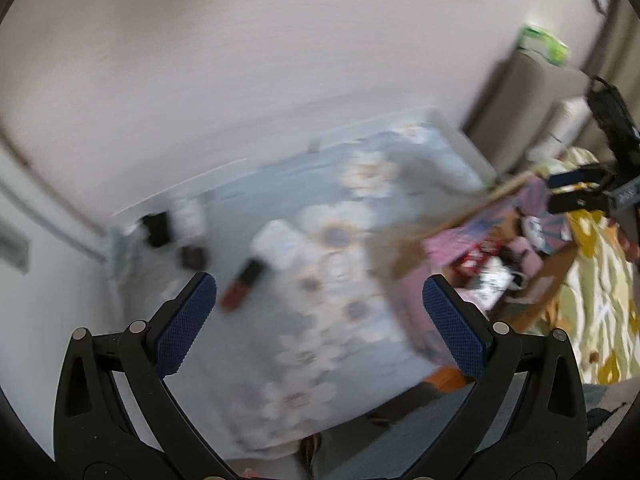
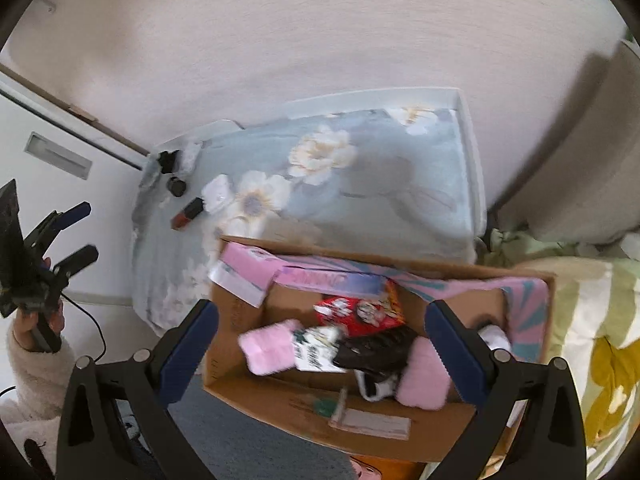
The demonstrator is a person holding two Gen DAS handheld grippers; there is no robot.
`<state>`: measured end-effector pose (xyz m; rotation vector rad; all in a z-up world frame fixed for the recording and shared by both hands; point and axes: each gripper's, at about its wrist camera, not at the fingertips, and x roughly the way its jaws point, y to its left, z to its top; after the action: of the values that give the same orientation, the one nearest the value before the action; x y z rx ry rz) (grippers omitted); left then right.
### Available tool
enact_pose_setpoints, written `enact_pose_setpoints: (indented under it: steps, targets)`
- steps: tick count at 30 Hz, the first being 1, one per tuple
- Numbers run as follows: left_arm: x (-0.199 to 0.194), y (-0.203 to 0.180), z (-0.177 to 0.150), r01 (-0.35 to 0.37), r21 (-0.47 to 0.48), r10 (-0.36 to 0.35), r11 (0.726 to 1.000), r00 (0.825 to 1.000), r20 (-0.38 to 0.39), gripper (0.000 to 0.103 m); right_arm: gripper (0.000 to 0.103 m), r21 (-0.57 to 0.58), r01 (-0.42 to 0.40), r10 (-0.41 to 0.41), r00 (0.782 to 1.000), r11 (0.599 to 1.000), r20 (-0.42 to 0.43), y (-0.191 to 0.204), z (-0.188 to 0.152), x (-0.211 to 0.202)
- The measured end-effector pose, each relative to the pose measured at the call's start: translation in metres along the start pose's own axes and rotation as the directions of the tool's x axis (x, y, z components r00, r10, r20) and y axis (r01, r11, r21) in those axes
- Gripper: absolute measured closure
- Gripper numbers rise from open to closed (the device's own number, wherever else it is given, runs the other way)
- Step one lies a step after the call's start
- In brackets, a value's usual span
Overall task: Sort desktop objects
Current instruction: 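Move both tools back over the tray toward the scrunchie and earphone case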
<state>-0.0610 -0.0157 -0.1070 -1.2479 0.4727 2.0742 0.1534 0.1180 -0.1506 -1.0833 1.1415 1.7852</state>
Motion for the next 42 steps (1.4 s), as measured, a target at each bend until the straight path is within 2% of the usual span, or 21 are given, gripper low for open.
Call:
enact_pose_setpoints:
  steps: [3,9,18,23,28,34,38,40,42]
  targets:
    - [-0.01,0.029,0.0,-0.06,-0.055,0.062,0.997,0.998,0.03,0.0,0.0,-0.049,0.014,-0.014,1.0,0.999,0.001,0.02,0.008,0.006]
    - [-0.011,0.082,-0.002,-0.095,-0.184,0.102,0.978,0.994,0.03,0.0,0.0,-0.205,0.064,-0.063,0.998,0.977,0.011,0.075,0.024,0.025]
    - [0.011,0.133,-0.001,-0.136,-0.215,0.137,0.967,0.99,-0.012,0.0,0.0,-0.338,0.108,-0.122,0.992,0.935,-0.02,0.137,0.052,0.064]
    - [0.032,0.161,0.006,-0.165,-0.196,0.16,0.967,0.986,-0.04,0.0,0.0,-0.386,0.133,-0.163,0.986,0.913,-0.046,0.162,0.063,0.091]
    - [0.068,0.185,0.014,-0.169,-0.208,0.157,0.963,0.985,-0.075,0.0,0.0,-0.455,0.181,-0.243,0.967,0.872,-0.082,0.182,0.073,0.135]
    - [0.122,0.194,0.029,-0.181,-0.171,0.164,0.969,0.98,-0.111,0.0,0.001,-0.526,0.183,-0.3,0.943,0.831,-0.147,0.2,0.088,0.191]
    - [0.153,0.2,0.034,-0.177,-0.158,0.157,0.971,0.978,-0.135,0.0,0.001,-0.538,0.179,-0.323,0.928,0.824,-0.187,0.205,0.099,0.223]
    - [0.165,0.203,0.034,-0.166,-0.164,0.143,0.972,0.979,-0.142,0.0,0.001,-0.551,0.21,-0.365,0.912,0.808,-0.188,0.205,0.103,0.241]
    - [0.175,0.207,0.033,-0.158,-0.173,0.133,0.972,0.98,-0.15,0.0,0.001,-0.559,0.215,-0.379,0.905,0.801,-0.195,0.205,0.105,0.253]
